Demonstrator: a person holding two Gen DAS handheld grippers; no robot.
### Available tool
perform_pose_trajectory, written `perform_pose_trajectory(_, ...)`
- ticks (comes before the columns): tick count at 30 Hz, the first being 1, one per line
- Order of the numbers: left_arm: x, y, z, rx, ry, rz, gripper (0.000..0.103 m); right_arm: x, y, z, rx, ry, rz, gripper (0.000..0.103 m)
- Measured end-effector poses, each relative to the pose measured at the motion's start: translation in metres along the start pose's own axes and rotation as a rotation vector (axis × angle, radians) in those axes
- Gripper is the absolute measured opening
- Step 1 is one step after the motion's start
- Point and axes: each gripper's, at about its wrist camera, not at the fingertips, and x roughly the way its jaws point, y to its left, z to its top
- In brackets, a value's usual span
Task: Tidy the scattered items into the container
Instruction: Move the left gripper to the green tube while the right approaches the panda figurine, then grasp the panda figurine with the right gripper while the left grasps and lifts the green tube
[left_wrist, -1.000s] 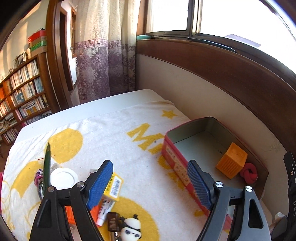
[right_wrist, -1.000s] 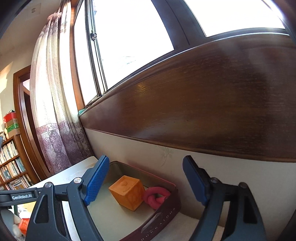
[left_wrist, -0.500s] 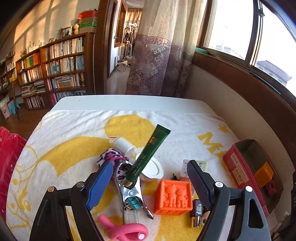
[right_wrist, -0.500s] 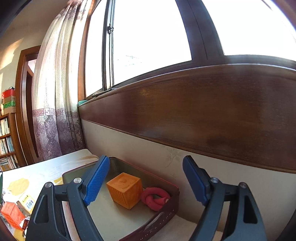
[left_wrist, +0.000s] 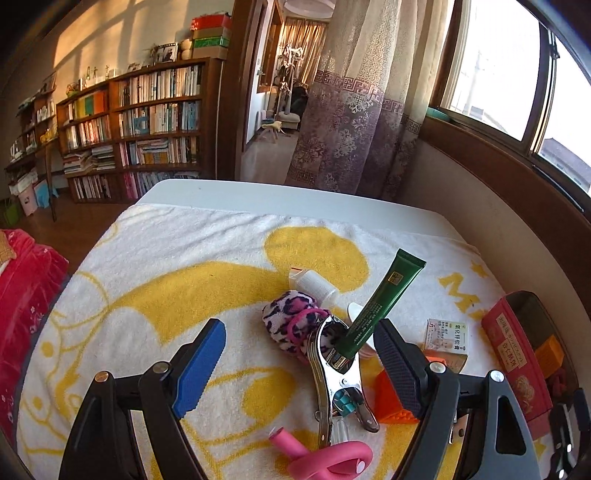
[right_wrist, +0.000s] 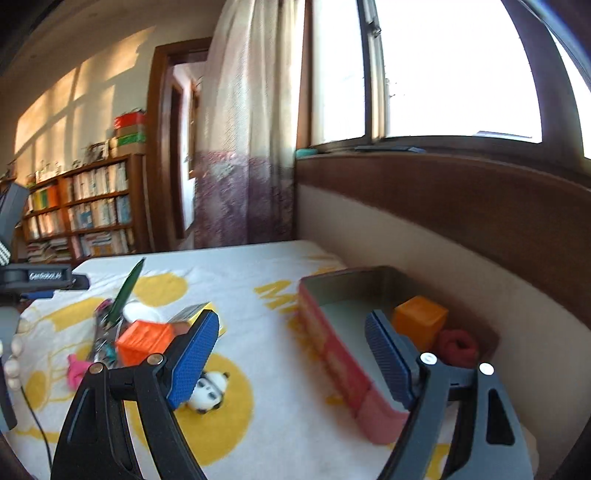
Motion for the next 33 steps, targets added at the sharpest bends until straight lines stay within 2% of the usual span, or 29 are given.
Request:
perform_pose_trajectory(2,-0.001,0.001,-0.001,-0.003,0.0,-0.006,0.084,0.019,0.01,-0.006,0.006,0.096,0.078,0.083)
perform_pose_trajectory(3,-0.001,0.0,-0.001,-0.002,0.003,-0.008,0.084,0.029,0.012,-0.009,0.013,0.142,0.104,0.076)
perform_pose_trajectory(4,0.0,0.0,-0.002,0.0,0.007,-0.01,0.084,0.038,0.012,-0.013,0.023,0.189,0.122,0.063)
perform_pose_trajectory(6,0.002,-0.002,-0.004,0.007,0.016,-0.013,0.084,0.056,0.01,-0.02,0.061,0.276,0.151,0.053)
perform_pose_trajectory(9,0.003,-0.004,-0.005,0.017,0.023,-0.017,0.084,0.072,0.009,-0.03,0.101,0.352,0.168,0.05)
perform_pose_trajectory(20,0.012,-0.001,-0.007,0.01,0.039,-0.005,0.084,0.098,0.024,-0.037,0.086,0.446,0.239,0.05)
perform_pose_trajectory(22,0.014,-0.002,-0.007,0.015,0.041,-0.001,0.084,0.097,0.027,-0.037,0.071,0.434,0.238,0.049)
perform_pose_trajectory(24,0.015,-0.004,-0.007,0.02,0.045,-0.005,0.084,0.097,0.025,-0.036,0.079,0.43,0.259,0.042)
perform_pose_trajectory(33,0.029,-0.038,0.006,0.144,0.047,0.033,0.084,0.092,0.011,-0.035,0.174,0.403,0.342,0.042)
